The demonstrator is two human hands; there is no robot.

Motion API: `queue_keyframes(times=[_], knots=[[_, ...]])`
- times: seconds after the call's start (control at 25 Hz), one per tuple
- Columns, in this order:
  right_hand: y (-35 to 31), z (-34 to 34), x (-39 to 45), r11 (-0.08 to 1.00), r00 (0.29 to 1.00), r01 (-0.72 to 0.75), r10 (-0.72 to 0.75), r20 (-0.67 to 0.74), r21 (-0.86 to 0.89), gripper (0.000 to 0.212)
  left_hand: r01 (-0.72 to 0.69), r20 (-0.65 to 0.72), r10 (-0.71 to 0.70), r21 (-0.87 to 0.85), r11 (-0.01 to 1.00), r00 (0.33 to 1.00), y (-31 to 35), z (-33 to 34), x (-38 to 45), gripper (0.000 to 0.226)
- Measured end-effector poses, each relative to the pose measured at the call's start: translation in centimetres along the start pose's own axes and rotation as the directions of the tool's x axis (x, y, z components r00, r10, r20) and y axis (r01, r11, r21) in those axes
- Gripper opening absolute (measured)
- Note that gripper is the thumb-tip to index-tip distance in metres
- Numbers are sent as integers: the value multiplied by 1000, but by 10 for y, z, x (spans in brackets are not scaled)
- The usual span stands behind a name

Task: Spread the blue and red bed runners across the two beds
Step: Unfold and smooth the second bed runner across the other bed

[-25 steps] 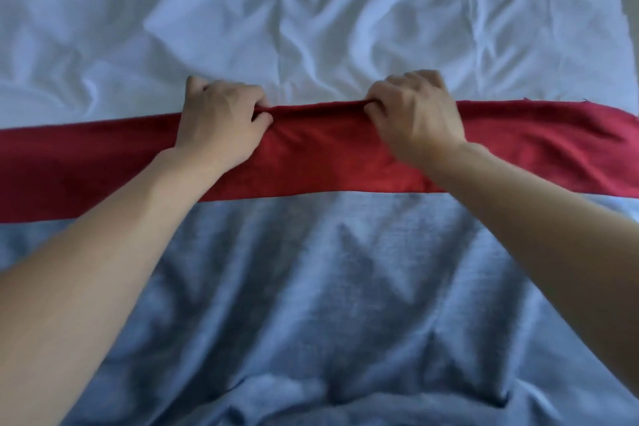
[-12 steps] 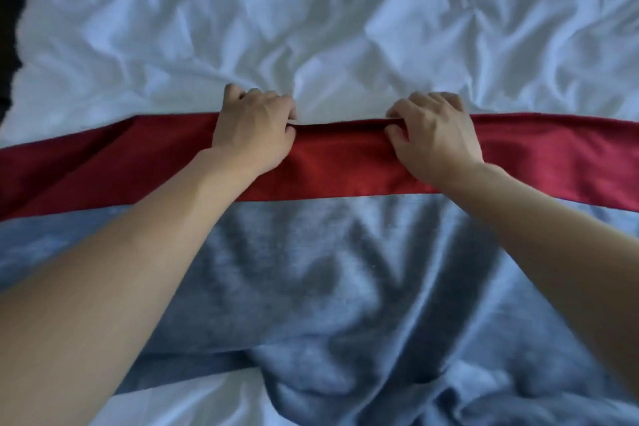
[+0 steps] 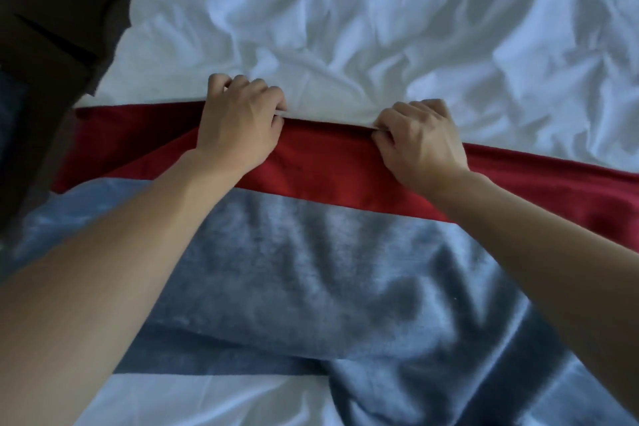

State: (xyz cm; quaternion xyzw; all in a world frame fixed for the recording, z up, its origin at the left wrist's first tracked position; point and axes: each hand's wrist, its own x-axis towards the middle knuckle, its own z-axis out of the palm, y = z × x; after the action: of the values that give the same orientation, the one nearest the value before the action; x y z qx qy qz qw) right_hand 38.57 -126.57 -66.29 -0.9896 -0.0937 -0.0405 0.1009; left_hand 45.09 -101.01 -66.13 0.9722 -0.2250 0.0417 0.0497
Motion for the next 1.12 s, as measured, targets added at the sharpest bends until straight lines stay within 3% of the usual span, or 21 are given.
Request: queue_keyframes(times=[0.2, 0.32, 0.48, 0.6, 0.72, 0.84, 1.0, 1.12], knots=[[0, -2, 38, 970, 975, -224, 224, -12, -96, 18, -106, -9, 106, -86, 991, 994, -26, 9, 46, 16], [-42, 7, 58, 982, 985, -170, 170, -2, -89, 19, -148, 37, 156, -160, 976, 987, -49, 5, 42, 14], [-117, 20, 93, 999, 998, -32, 32, -45, 3, 14, -100, 82, 115, -169, 981, 990, -113, -10, 13, 14], [-162, 37, 118, 998, 998, 59, -59, 12, -7, 19, -75, 158, 112, -226, 971, 981, -155, -16, 4, 12], [-176, 43, 135, 1000, 998, 23, -22, 57, -16, 23, -71, 132, 106, -243, 967, 986, -188, -13, 9, 17], [-180, 40, 147, 998, 999, -41, 41, -7, -46, 18, -138, 79, 158, -218, 966, 984, -196, -12, 30, 16], [-205, 50, 157, 994, 996, 90, -91, -10, -66, 13, -115, 142, 154, -255, 960, 978, -223, -5, 11, 16], [-199, 47, 182, 997, 999, -22, 25, 35, -71, 20, -64, 127, 93, -217, 974, 987, -244, -6, 23, 21]])
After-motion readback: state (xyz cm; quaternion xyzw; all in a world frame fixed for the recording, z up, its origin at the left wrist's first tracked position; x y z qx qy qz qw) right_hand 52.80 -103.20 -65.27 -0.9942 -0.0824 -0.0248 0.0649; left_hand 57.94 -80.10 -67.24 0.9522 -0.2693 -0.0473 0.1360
